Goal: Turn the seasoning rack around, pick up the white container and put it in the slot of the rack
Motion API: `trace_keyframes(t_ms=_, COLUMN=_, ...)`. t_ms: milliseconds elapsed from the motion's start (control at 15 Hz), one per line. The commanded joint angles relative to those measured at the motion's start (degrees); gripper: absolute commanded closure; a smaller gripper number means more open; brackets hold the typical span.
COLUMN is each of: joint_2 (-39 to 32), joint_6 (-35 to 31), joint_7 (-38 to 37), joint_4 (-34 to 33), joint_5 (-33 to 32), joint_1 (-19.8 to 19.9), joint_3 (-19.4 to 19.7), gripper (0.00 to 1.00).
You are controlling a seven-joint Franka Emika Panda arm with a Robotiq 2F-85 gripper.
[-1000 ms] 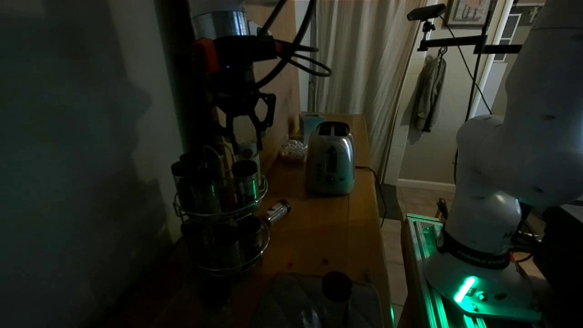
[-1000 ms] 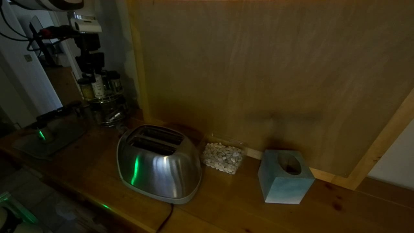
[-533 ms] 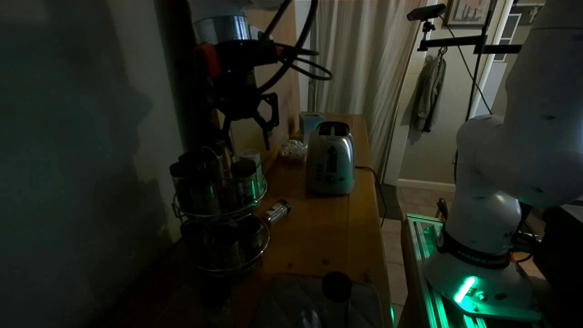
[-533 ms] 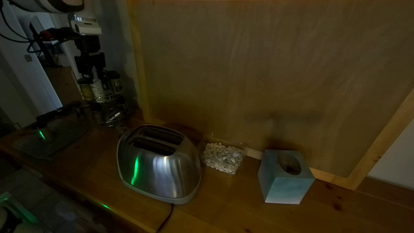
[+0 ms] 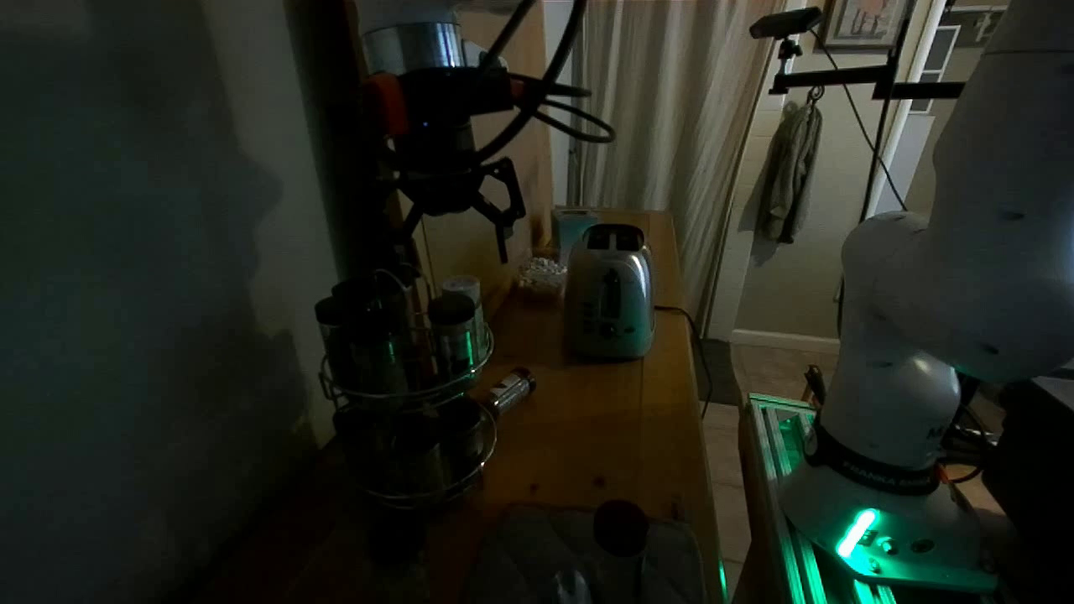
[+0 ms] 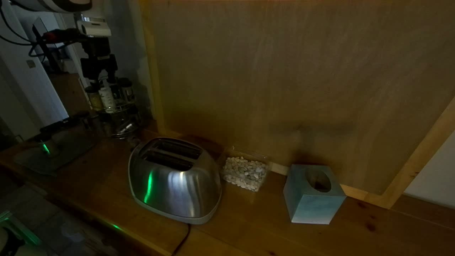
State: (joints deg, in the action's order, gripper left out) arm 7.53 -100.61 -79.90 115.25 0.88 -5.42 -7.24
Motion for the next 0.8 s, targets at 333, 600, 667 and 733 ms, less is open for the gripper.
trace_keyframes(t_ms=333, joint_2=4.77, joint_6=1.73, joint_7=-1.94, joint_4=-0.08, joint_5=-1.61, joint_1=0.53, joint_3=-0.68, gripper=0.0)
trace_keyframes(t_ms=600, joint_2=9.49, joint_6=2.14, joint_7=0.68, joint_4=-0.83, joint_5=-3.15, joint_1=-0.1, joint_3=-2.26, gripper=0.0)
trace_keyframes(t_ms=667, joint_2=10.46, joint_6=2.8, joint_7=1.4, joint_4=-1.22, joint_5=-3.62, joint_1=-0.19, joint_3=-2.79, gripper=0.0)
trace_keyframes(t_ms=733, joint_2=11.39, joint_6=3.59, joint_7=1.73, joint_4=-1.6, joint_5=-4.14, joint_1=-0.17, joint_3=-3.36, gripper=0.0)
